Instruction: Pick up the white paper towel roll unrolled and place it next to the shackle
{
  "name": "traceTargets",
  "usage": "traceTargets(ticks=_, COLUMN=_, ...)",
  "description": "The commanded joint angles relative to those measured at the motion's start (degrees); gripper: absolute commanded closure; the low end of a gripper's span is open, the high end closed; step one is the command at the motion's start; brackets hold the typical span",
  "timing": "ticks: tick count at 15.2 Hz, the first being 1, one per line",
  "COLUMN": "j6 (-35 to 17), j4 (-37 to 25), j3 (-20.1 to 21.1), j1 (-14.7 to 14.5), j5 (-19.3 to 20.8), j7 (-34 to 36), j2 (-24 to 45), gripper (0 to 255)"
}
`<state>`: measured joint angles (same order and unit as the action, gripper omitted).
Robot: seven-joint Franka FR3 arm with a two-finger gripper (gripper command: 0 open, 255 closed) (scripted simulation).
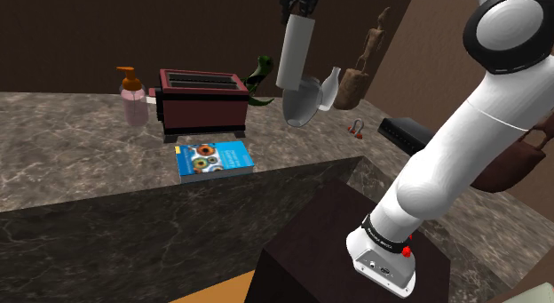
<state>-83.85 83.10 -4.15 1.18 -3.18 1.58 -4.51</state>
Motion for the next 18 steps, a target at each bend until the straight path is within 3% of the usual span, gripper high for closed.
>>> traceTargets(ticks=1, j6=1.9, j4=-2.7, j3=-0.1, j1=0.1, j5=-0.1, j7=0.0, j2=0.8, gripper=255)
traceTargets(ticks=18, j6=-2.2, j4=9.1, j3=-12.7, j1=9.2, j5=0.9, j7=-22.0, j2=-5.6, gripper=255)
